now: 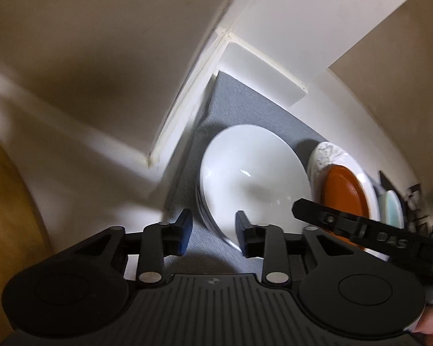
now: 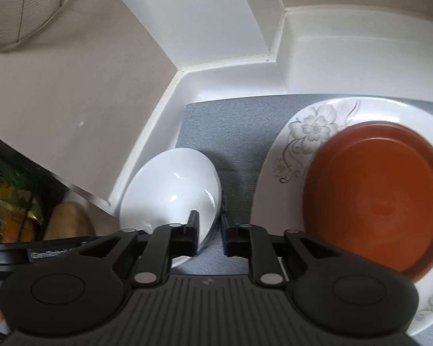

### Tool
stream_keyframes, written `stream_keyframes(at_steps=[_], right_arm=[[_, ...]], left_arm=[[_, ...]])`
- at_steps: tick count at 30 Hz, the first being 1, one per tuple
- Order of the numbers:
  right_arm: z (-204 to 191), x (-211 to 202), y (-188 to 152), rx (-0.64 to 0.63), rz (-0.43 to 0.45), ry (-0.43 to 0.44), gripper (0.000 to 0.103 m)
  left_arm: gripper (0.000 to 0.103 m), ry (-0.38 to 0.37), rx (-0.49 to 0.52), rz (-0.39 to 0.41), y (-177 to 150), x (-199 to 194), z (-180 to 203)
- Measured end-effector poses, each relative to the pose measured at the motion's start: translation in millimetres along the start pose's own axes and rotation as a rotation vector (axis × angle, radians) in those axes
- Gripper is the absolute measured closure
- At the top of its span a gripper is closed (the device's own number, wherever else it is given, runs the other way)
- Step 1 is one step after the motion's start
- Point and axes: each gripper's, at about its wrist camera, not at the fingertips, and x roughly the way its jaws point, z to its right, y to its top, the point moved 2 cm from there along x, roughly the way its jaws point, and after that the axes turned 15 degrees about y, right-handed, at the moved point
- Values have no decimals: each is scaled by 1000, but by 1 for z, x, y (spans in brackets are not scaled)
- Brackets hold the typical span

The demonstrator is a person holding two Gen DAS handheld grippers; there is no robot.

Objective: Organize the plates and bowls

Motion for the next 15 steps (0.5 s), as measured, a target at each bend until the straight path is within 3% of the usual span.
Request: stream_keyframes(at_steps=[1,4,6,7,9,11,15], right_arm=[[1,2,1,4,-1,2,75],[0,6,1,-9,-8,-2,74],[-1,5,0,-5,2,26,62],[-1,5,-1,1,13,39,58],[-2,3,-1,7,35,67,46],[-5,3,-1,-10,47,53,41],[-6,4,2,-3,33,60,24]], left_arm=[[53,25,20,4,1,1,3],[43,42,30,39,1,2,7],[38,41,13,127,-3,-6,8],[29,31,32,169,-4,-9,9],[29,54,99,216,-6,-12,15],[29,59,80,227,-6,-12,14],[29,23,29,144,-2,0,5]])
